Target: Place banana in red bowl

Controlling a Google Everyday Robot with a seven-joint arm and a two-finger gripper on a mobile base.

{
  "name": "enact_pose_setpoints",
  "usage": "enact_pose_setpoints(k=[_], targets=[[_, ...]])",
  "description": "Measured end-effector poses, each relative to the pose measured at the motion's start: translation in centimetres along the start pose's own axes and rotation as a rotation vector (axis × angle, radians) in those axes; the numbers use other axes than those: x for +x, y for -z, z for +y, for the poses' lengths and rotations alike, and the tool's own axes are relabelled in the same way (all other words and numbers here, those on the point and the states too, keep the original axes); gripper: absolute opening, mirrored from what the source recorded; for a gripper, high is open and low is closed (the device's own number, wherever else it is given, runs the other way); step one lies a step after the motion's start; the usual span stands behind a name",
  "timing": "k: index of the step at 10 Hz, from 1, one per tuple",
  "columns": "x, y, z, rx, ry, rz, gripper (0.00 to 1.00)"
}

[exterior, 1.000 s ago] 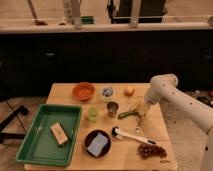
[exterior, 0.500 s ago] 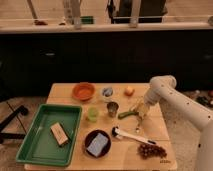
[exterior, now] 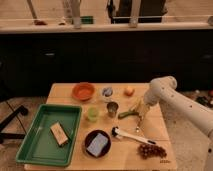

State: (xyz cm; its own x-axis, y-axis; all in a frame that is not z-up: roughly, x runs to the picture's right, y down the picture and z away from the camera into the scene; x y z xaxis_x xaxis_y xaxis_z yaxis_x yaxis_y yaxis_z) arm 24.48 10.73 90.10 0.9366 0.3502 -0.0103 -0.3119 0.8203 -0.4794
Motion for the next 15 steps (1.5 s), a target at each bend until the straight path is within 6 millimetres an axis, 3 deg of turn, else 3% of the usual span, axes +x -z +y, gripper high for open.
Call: enact_pose_setpoints(k=[5,9,15], targets=[[-2.8,0.2,-1.4,-0.008,0.234,0.011,0.80],[-3.5,-0.6,-1.9,-0.062,0.333,0.008,0.80],[-2.2,-2.9,-1.9,-0.135,0.412,-0.019,0.80]])
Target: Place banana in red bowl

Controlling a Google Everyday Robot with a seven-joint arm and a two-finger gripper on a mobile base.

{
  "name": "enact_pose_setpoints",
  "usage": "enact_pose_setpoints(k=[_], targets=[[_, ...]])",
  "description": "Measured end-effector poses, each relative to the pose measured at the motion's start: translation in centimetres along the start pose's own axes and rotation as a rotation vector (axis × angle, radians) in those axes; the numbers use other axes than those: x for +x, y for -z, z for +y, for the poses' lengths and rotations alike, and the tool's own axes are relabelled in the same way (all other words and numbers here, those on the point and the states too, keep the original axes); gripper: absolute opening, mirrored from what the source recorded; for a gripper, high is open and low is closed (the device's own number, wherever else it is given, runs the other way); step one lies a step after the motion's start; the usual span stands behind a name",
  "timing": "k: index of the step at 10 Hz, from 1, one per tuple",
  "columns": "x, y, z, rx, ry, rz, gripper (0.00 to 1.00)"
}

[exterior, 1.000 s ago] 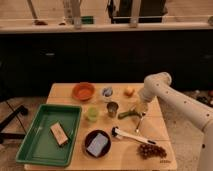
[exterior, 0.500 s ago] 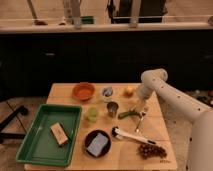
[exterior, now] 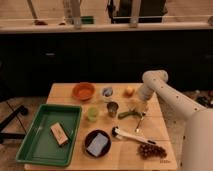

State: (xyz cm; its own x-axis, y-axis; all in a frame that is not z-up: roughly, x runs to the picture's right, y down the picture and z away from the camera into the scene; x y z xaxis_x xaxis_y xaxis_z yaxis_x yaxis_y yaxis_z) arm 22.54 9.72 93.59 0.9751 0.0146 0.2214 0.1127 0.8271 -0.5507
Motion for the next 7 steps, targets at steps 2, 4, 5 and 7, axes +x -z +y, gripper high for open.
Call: enact_pose_setpoints(k=[2,4,5,7], targets=[[0.50,-0.21,-0.12,-0.007,0.010,-0.004,0.80],[0.70,-0.23,-0.19,-0.009,0.017,-0.006,0.80],[0.79,-0.19,-0.29,-0.008,0.022,-0.007,0.80],[0.69,-0.23,-0.51,-0.009,0.031,-0.008,0.80]])
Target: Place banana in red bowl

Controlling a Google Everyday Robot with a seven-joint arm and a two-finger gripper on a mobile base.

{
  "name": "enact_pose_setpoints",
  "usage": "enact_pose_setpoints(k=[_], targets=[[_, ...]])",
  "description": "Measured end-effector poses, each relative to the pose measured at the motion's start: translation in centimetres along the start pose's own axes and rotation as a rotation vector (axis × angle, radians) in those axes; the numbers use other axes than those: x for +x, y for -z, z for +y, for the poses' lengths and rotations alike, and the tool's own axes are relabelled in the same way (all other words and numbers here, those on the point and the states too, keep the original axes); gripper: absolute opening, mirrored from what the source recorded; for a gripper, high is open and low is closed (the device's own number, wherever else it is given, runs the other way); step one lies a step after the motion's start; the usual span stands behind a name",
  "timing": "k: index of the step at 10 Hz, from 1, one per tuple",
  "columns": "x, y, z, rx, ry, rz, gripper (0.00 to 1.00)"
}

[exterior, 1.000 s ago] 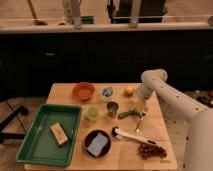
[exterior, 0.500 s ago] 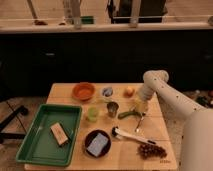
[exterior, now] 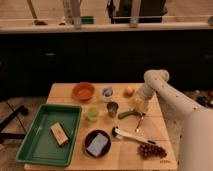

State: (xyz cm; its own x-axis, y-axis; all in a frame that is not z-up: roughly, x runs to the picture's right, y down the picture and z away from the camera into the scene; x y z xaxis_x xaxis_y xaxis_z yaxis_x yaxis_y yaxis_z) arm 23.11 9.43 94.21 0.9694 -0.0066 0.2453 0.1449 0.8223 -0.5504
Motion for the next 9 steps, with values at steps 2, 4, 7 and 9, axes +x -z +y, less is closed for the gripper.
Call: enact_pose_setpoints(k=[2,4,7,9], targets=[[-0.3,-0.2,-0.4,0.005,0.010,-0.005,0.80],[-0.3,-0.3,-0.7,0.008,0.011,-0.009,0.80],[-1.0,-1.0,-1.3,0.002,0.018,-0.015,0.80],[-0.6,-1.7,-1.1,-0.015,0.013,-0.016,0.80]])
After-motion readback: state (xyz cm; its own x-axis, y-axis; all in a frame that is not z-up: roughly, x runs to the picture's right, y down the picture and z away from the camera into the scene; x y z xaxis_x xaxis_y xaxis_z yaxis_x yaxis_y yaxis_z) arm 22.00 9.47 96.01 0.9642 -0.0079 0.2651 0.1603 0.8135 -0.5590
